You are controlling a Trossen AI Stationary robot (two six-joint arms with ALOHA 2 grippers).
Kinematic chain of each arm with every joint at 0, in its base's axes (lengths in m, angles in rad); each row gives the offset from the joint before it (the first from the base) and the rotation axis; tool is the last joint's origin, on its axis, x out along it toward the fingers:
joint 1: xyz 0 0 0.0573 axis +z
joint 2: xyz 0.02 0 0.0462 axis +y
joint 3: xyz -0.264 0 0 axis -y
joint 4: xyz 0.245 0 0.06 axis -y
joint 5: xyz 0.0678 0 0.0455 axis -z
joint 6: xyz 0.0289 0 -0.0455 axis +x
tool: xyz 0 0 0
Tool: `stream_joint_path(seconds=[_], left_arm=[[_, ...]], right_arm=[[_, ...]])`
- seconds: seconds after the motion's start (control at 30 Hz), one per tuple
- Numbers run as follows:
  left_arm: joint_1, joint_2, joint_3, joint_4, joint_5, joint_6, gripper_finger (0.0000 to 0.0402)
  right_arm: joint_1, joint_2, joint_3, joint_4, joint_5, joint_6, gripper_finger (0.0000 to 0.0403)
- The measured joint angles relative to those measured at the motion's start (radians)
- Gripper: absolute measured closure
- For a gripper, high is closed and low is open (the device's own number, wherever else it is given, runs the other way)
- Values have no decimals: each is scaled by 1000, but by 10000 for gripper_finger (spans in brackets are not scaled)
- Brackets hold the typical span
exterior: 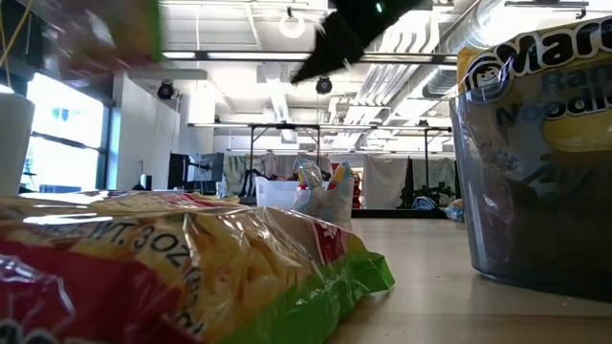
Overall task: Sort Maruchan noodles
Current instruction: Put the green noodle pack into the gray bin
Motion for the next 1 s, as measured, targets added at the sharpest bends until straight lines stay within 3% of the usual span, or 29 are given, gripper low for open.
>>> stream_joint_path(seconds=[0.17, 0.47, 0.73, 1.0], left_arm=[[-175, 10, 1, 6, 35, -14, 316], [-339, 111, 0, 68, 42, -108, 316], [-406, 236, -1, 117, 54, -99, 316], [-434, 248, -82, 194, 49, -99, 316]], right_arm=[[14, -1, -101, 94, 19, 77, 395], [53, 0, -172, 230, 32, 124, 377], [72, 0, -172, 242, 31, 129, 401], [95, 0, -172, 242, 31, 127, 402]])
